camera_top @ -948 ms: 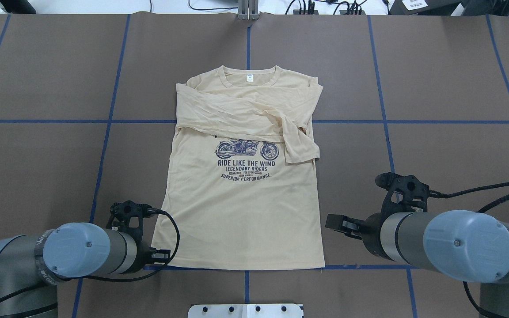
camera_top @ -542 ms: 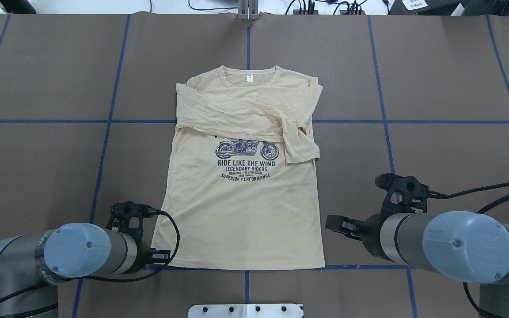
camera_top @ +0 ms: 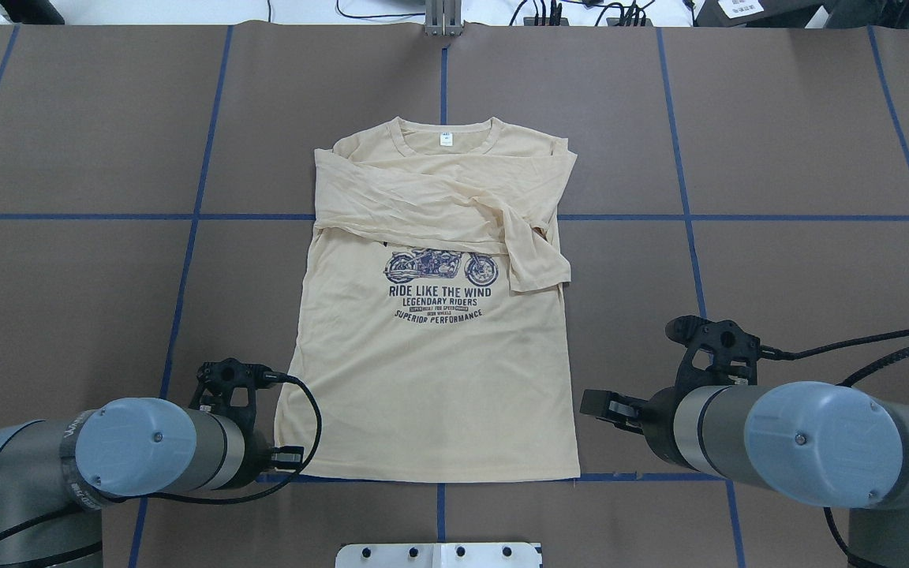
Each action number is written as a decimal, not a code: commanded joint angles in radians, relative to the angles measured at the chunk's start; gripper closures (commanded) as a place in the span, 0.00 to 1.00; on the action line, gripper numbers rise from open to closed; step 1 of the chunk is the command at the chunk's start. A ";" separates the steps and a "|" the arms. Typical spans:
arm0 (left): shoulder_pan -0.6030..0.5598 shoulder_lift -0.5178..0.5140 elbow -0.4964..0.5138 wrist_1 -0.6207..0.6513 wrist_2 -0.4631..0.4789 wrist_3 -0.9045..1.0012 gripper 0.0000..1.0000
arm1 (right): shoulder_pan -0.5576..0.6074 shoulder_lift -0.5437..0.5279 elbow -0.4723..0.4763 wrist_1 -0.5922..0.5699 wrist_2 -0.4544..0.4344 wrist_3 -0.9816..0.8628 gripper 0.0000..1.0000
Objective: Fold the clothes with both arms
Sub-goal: 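Grasp the two hem corners nearest the robot with both grippers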
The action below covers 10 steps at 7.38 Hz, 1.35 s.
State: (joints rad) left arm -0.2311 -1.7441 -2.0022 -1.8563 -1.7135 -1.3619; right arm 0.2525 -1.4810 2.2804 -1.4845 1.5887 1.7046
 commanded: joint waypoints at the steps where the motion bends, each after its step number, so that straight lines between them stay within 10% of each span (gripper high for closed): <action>1: 0.001 -0.003 -0.010 0.000 -0.002 0.001 1.00 | -0.030 0.013 -0.038 -0.005 -0.047 0.044 0.12; 5: 0.003 -0.008 -0.013 -0.004 -0.037 0.000 1.00 | -0.143 0.060 -0.142 0.000 -0.136 0.208 0.68; 10: 0.001 -0.008 -0.017 -0.007 -0.037 0.000 1.00 | -0.180 0.100 -0.203 0.006 -0.156 0.271 0.68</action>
State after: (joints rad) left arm -0.2294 -1.7518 -2.0176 -1.8635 -1.7507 -1.3622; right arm 0.0753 -1.3843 2.0877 -1.4794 1.4342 1.9733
